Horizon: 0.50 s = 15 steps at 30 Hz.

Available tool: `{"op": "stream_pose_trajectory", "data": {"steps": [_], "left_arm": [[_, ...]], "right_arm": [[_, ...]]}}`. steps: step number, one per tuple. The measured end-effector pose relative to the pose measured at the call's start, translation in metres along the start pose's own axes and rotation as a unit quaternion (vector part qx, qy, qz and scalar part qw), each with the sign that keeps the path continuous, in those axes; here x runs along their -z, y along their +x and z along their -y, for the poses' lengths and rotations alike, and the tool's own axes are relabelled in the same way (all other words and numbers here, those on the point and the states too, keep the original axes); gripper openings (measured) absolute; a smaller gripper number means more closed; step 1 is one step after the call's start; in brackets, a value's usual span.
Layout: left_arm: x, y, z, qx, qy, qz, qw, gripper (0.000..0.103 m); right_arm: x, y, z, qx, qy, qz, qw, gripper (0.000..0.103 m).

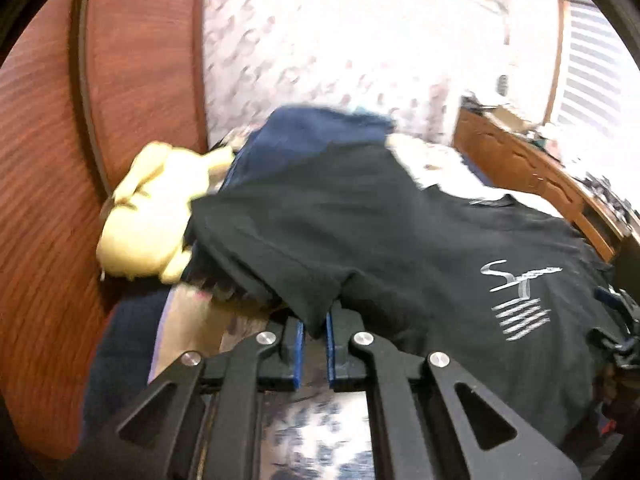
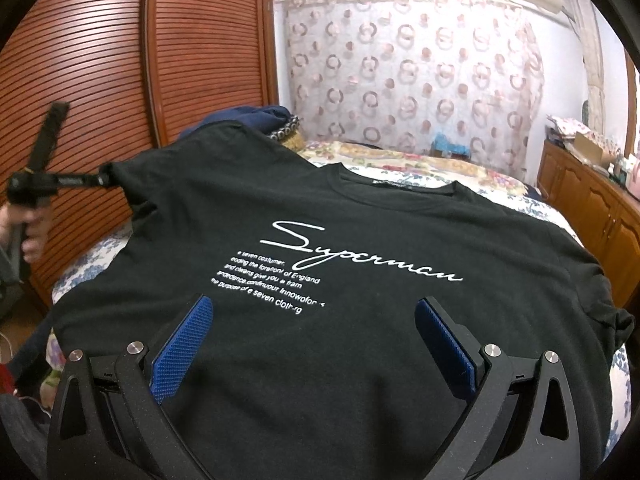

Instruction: Fold small clothes

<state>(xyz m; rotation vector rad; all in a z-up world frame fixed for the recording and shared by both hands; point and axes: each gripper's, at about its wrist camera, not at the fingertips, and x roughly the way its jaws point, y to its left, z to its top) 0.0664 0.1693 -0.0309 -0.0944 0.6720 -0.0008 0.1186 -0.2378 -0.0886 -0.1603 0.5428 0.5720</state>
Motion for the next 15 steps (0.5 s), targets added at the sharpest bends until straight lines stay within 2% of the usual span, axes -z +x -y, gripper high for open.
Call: {"op": "stream_pose_trajectory", "data": {"steps": [5, 10, 15], "left_arm": [[-0.025, -0.012, 0.051, 0.044, 0.055, 0.015, 0.9974, 0.004], [-0.033, 0.003, 0.107, 0.068, 0.105, -0.003, 0.9922, 0.006], [-0.025, 0.007, 0.124, 0.102, 0.105, -0.023, 0.989, 0.016]], "right_arm": [[0.0, -0.001, 0.001, 0.0, 0.004, 0.002, 1.0, 0.103], [0.0, -0.002, 0.005, -0.002, 0.013, 0.003, 1.0, 0.103], [0.0, -0.001, 0.008, -0.005, 0.023, 0.002, 1.0, 0.103]]}}
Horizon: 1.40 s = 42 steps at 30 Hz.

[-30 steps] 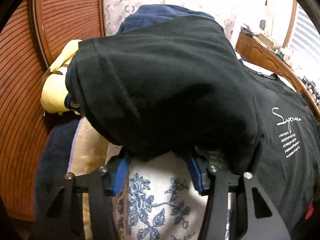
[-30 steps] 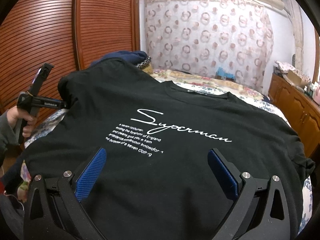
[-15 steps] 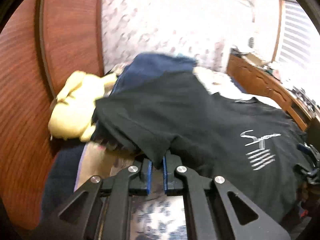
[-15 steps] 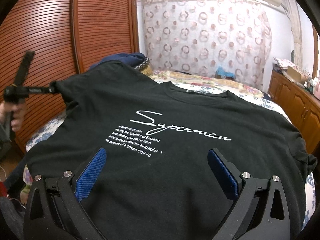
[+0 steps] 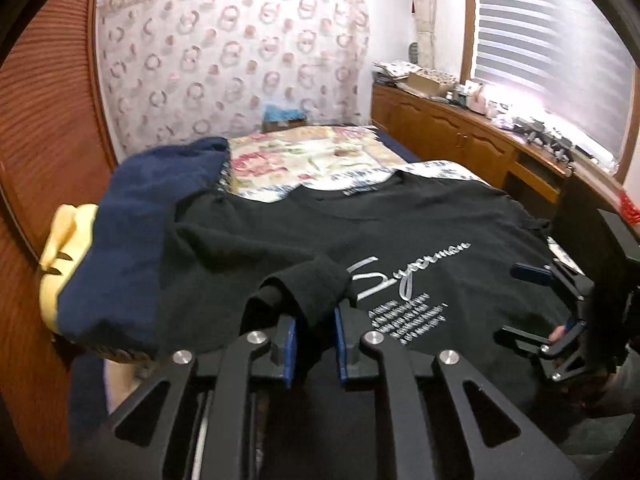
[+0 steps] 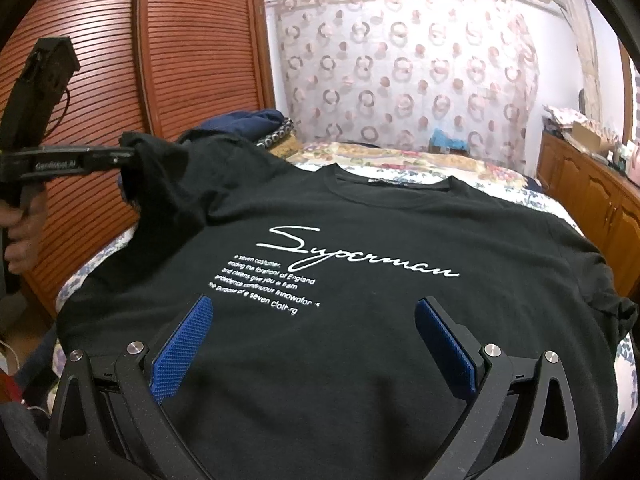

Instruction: Fold small clothes

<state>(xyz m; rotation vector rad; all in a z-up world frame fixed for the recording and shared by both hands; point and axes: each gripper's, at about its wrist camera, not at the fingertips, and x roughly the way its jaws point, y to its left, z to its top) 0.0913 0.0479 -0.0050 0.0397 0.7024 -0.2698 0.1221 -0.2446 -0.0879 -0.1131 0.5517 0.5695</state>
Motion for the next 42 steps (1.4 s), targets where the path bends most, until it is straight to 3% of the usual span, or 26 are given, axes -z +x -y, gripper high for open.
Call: {"op": "stream_pose_trajectory", "data": {"steps": [4, 10, 26, 31, 37, 42], "left_arm": [[0.01, -0.004, 0.001, -0.003, 0.004, -0.011, 0.9999, 0.027], [0.027, -0.009, -0.01, 0.003, -0.03, -0.008, 0.9995, 0.061], [0.088, -0.013, -0.046, -0.025, -0.102, -0.01, 0.9944, 0.061], [0.097, -0.027, -0.055, -0.041, -0.116, 0.011, 0.9923, 0.061], [0.103, -0.048, -0.067, -0.072, -0.126, 0.035, 0.9888, 0.061], [0.111, -0.065, -0.081, -0.093, -0.141, 0.048, 0.9845, 0.061]], "right_arm": [[0.0, 0.001, 0.001, -0.003, 0.007, 0.0, 1.0, 0.103], [0.0, 0.002, 0.001, -0.002, 0.007, 0.0, 1.0, 0.103], [-0.001, 0.006, -0.002, -0.008, -0.009, -0.019, 1.0, 0.103], [-0.019, 0.012, -0.014, -0.048, -0.025, -0.024, 0.998, 0.103], [-0.054, 0.032, -0.057, -0.12, -0.068, -0.037, 0.99, 0.096], [-0.076, 0.065, -0.107, -0.184, -0.117, -0.061, 0.974, 0.082]]}}
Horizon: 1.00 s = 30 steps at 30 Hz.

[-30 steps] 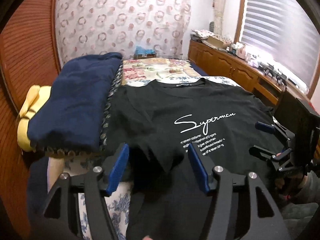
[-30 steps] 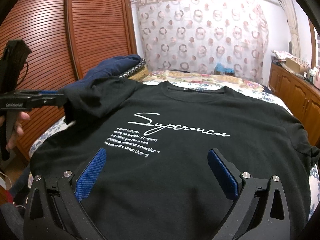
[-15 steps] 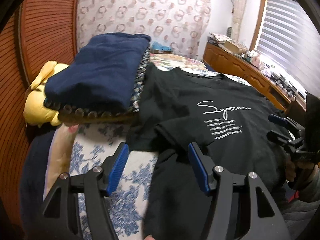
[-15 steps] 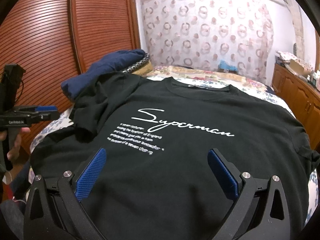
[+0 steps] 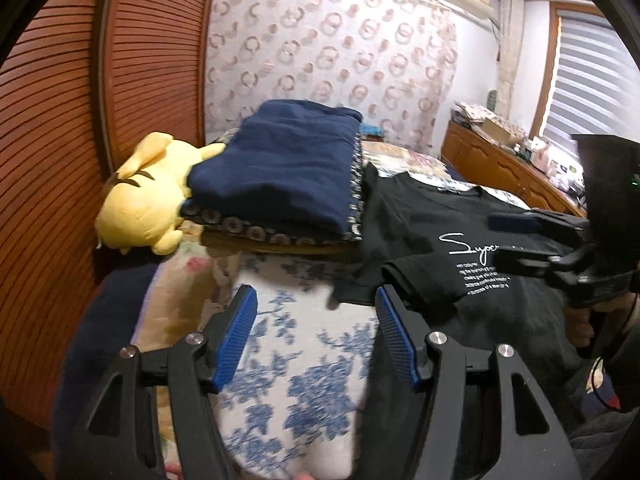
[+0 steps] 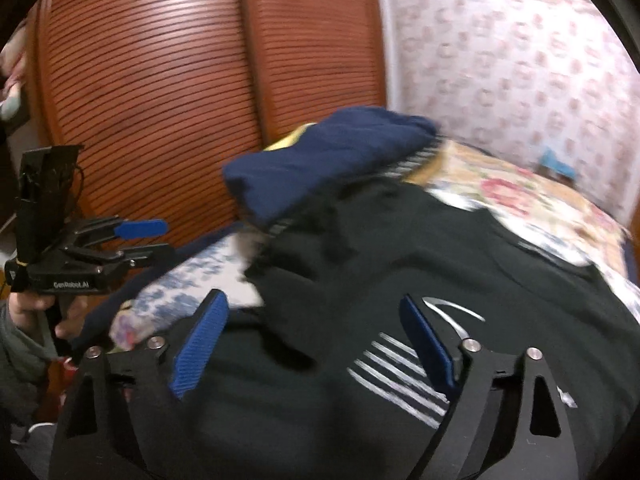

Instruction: Fold small clothes

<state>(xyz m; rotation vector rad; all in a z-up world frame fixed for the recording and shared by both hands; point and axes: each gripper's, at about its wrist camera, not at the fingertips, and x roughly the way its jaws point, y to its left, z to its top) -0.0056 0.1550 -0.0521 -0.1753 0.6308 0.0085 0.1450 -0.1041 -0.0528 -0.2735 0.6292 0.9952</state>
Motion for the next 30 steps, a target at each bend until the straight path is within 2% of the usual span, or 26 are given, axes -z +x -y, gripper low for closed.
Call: {"op": "stream_pose_trajectory", "data": {"steps": [1, 6, 11, 17, 22, 25, 27, 30], "left_arm": [[0.001, -0.002, -0.002, -0.002, -0.002, 0.001, 1.0, 0.061], [0.005, -0.013, -0.015, -0.023, -0.002, 0.009, 0.9997, 0.061], [0.008, -0.021, -0.029, -0.03, -0.012, 0.017, 0.9993, 0.061], [0.01, -0.022, -0.036, -0.032, -0.019, 0.02, 0.9991, 0.061], [0.01, -0.02, -0.038, -0.031, -0.02, 0.019, 0.9991, 0.061], [0.011, -0.018, -0.037, -0.03, -0.019, 0.017, 0.9992, 0.061], [0.01, -0.017, -0.033, -0.028, -0.016, 0.016, 0.9994, 0.061], [0.007, -0.01, -0.026, -0.022, -0.011, 0.011, 0.9997, 0.061]], "right_arm": [[-0.004, 0.009, -0.004, -0.011, -0.004, -0.006, 1.0, 0.079], [-0.016, 0.061, -0.026, -0.055, -0.02, -0.046, 0.997, 0.048], [-0.018, 0.099, -0.045, -0.073, -0.039, -0.088, 0.993, 0.039], [-0.01, 0.13, -0.046, -0.032, -0.054, -0.13, 0.99, 0.037], [-0.007, 0.129, -0.052, 0.009, -0.088, -0.128, 0.988, 0.026], [-0.005, 0.128, -0.051, 0.019, -0.094, -0.125, 0.988, 0.004], [-0.006, 0.123, -0.044, 0.018, -0.088, -0.121, 0.989, 0.002], [-0.014, 0.096, -0.032, 0.0, -0.064, -0.086, 0.994, 0.002]]}}
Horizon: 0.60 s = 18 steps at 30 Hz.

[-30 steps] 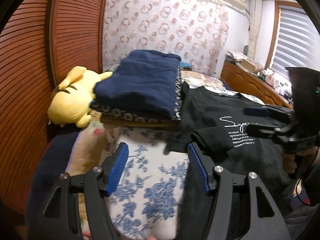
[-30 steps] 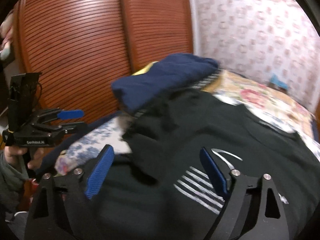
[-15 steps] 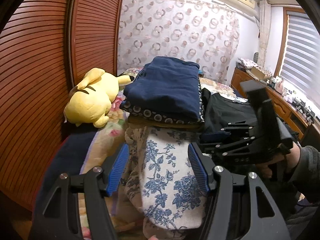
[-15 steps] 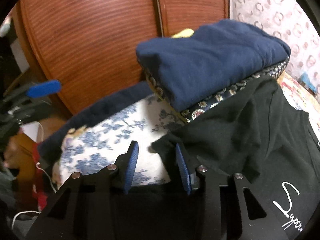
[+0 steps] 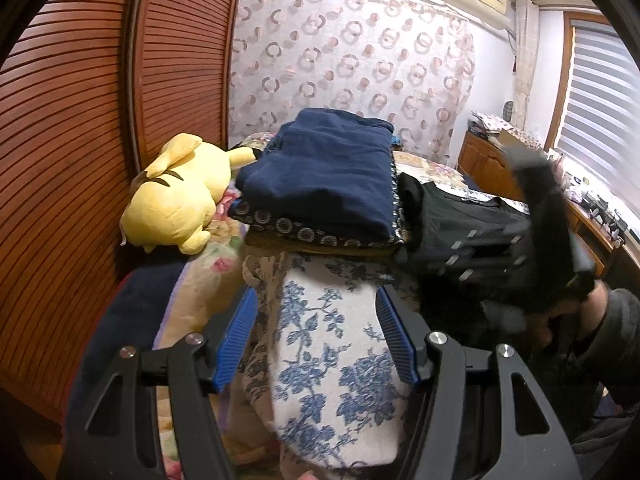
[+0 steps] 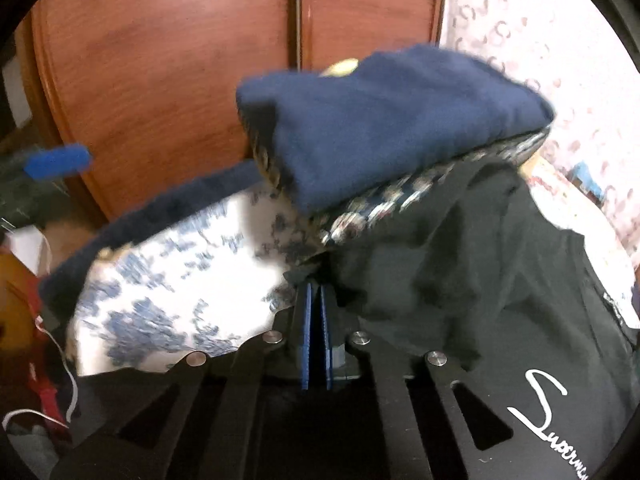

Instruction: Fold small clothes

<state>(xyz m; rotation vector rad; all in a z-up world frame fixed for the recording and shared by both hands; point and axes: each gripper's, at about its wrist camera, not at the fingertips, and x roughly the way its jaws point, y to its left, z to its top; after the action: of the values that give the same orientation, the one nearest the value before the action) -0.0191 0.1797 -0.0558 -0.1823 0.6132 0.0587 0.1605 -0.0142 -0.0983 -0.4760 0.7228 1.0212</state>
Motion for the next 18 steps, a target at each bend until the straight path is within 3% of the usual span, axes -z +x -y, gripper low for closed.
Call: {"op": "stream_pose_trajectory", "data": {"steps": [4, 8, 18], "left_arm": [[-0.007, 0.014, 0.015, 0.014, 0.011, -0.008, 0.9998, 0.061], [-0.016, 0.03, 0.032, 0.03, 0.025, -0.017, 0.9991, 0.061], [-0.035, 0.072, 0.082, 0.069, 0.068, -0.038, 0.9946, 0.061]], "right_arm": [[-0.006, -0.045, 0.027, -0.01, 0.028, 0.049, 0.998, 0.002], [-0.008, -0.075, 0.065, 0.016, 0.051, 0.075, 0.996, 0.002], [0.022, -0.085, 0.152, 0.09, 0.124, 0.05, 0.987, 0.002]]}}
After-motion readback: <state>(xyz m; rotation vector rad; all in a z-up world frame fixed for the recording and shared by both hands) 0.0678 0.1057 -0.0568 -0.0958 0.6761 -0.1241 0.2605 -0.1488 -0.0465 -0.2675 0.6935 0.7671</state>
